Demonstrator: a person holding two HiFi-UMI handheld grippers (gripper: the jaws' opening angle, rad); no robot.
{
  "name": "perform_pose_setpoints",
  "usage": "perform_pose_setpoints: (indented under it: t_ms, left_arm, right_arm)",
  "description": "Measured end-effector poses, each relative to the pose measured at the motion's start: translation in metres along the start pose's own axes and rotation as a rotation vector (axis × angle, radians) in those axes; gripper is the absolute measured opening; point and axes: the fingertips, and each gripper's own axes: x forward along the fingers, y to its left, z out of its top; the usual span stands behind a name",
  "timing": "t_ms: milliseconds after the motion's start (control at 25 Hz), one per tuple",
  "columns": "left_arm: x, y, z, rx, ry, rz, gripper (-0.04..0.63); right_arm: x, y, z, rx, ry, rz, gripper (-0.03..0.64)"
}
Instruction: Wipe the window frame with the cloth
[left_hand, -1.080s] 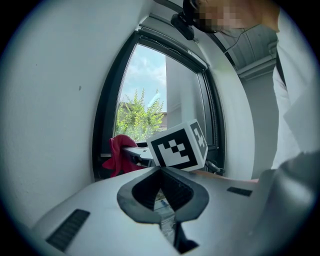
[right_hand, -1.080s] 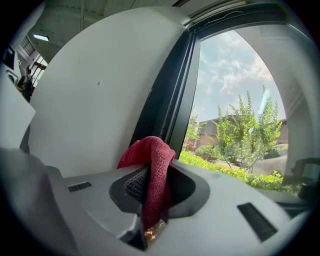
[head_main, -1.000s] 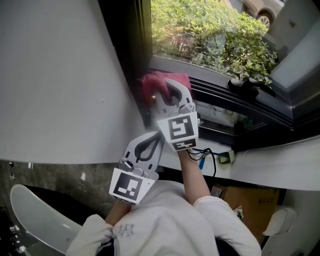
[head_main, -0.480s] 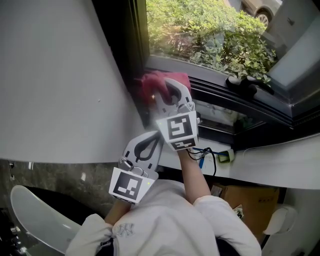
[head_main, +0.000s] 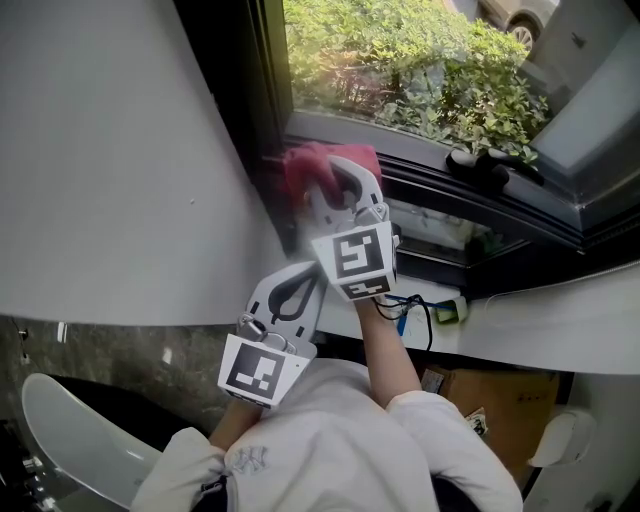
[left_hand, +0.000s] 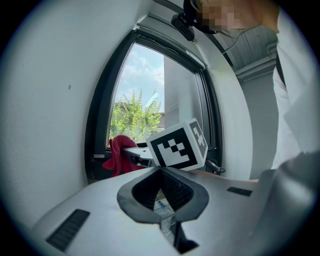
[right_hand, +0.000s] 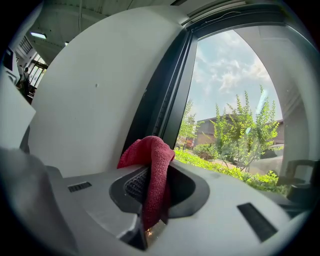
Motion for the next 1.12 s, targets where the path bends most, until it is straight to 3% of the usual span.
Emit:
perform_pose_setpoints:
  t_ms: [1120]
  left_arm:
    - [0.009,-0.022,0.002,0.013,0.006,-0.038,0.008]
  right_arm:
    - [-0.019,-0.020,-0.007,0.017,0.007,-0.033,0.067]
